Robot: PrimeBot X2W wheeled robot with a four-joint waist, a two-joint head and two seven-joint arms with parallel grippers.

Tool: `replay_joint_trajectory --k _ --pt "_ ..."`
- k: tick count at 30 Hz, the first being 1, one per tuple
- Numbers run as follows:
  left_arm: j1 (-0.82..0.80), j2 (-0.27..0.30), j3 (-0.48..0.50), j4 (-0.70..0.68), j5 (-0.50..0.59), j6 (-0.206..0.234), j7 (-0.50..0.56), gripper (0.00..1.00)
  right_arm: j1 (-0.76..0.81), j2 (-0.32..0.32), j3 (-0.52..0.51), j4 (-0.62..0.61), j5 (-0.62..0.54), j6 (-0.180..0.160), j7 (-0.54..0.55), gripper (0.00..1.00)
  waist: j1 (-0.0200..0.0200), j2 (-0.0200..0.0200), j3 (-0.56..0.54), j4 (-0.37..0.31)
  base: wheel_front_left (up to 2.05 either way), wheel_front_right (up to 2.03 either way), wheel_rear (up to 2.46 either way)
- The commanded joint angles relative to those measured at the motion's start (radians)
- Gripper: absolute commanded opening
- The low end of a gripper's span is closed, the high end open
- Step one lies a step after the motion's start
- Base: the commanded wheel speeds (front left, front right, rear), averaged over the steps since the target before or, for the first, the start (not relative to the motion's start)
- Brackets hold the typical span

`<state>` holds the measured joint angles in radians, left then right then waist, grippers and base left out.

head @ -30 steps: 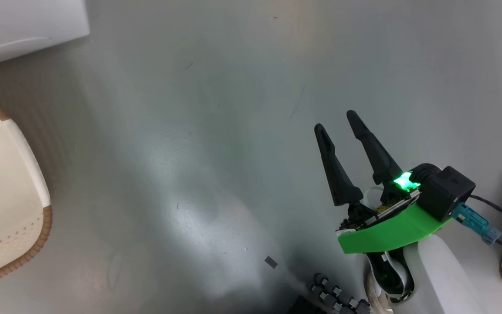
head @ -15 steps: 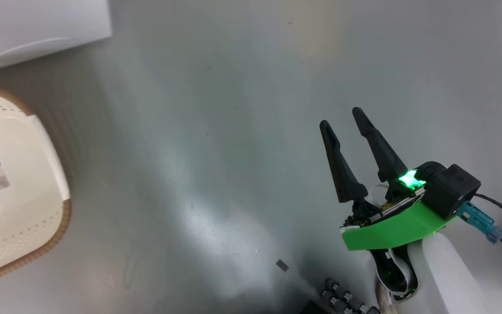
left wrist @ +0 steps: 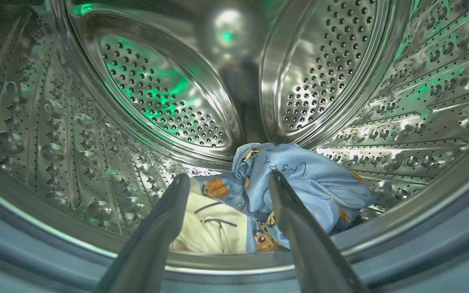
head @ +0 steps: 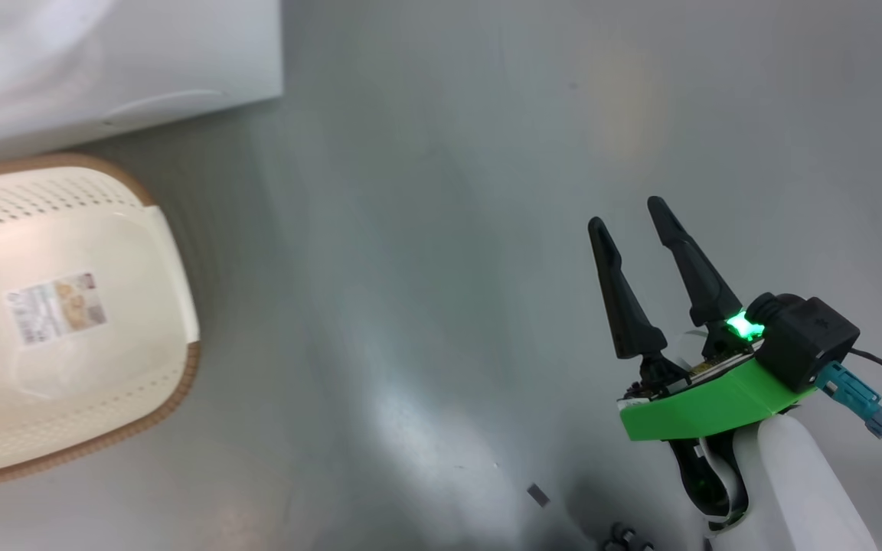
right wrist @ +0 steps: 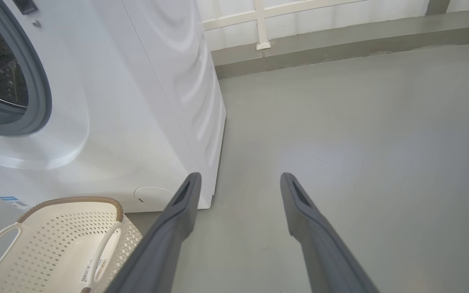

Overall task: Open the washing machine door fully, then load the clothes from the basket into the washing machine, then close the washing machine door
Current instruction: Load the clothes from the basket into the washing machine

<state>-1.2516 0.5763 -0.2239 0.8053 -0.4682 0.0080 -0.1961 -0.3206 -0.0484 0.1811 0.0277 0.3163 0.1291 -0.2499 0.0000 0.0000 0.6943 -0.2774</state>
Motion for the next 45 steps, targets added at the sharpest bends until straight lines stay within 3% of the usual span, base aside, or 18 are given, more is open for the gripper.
replay_joint_trajectory --k 1,9,17,22,33,45 --pt "0.052 0.046 0.028 -0.046 -0.015 0.015 -0.012 1.0 0.04 -0.002 0.013 -0.02 -0.006 0.002 -0.012 1.0 0.0 0.0 -0.041 0.037 0.0 0.0 0.0" --pt "0.359 0.017 0.078 -0.263 -0.072 0.09 -0.038 1.0 0.07 -0.002 -0.018 -0.013 -0.038 0.002 -0.012 1.0 0.0 0.0 -0.125 0.083 0.0 0.0 0.0" --pt "0.748 -0.034 0.131 -0.61 -0.097 0.206 -0.056 1.0 0.101 -0.002 -0.038 -0.013 -0.076 0.002 -0.012 1.0 0.0 0.0 -0.215 0.125 0.0 0.0 0.0" --pt "0.97 -0.1 0.114 -0.794 -0.073 0.286 -0.06 1.0 0.127 -0.009 -0.046 -0.006 -0.093 0.002 -0.012 1.0 0.0 0.0 -0.28 0.155 0.0 0.0 0.0" --pt "1.218 -0.208 0.0 -0.866 -0.041 0.345 -0.061 1.0 0.212 -0.026 -0.064 0.004 -0.114 0.002 0.016 1.0 0.0 0.0 -0.444 0.215 0.0 0.0 0.0" --pt "1.339 -0.237 -0.052 -0.885 -0.008 0.37 -0.063 1.0 0.335 -0.019 -0.097 -0.048 -0.136 0.002 0.074 1.0 0.0 0.0 -0.599 0.262 0.0 0.0 0.0"
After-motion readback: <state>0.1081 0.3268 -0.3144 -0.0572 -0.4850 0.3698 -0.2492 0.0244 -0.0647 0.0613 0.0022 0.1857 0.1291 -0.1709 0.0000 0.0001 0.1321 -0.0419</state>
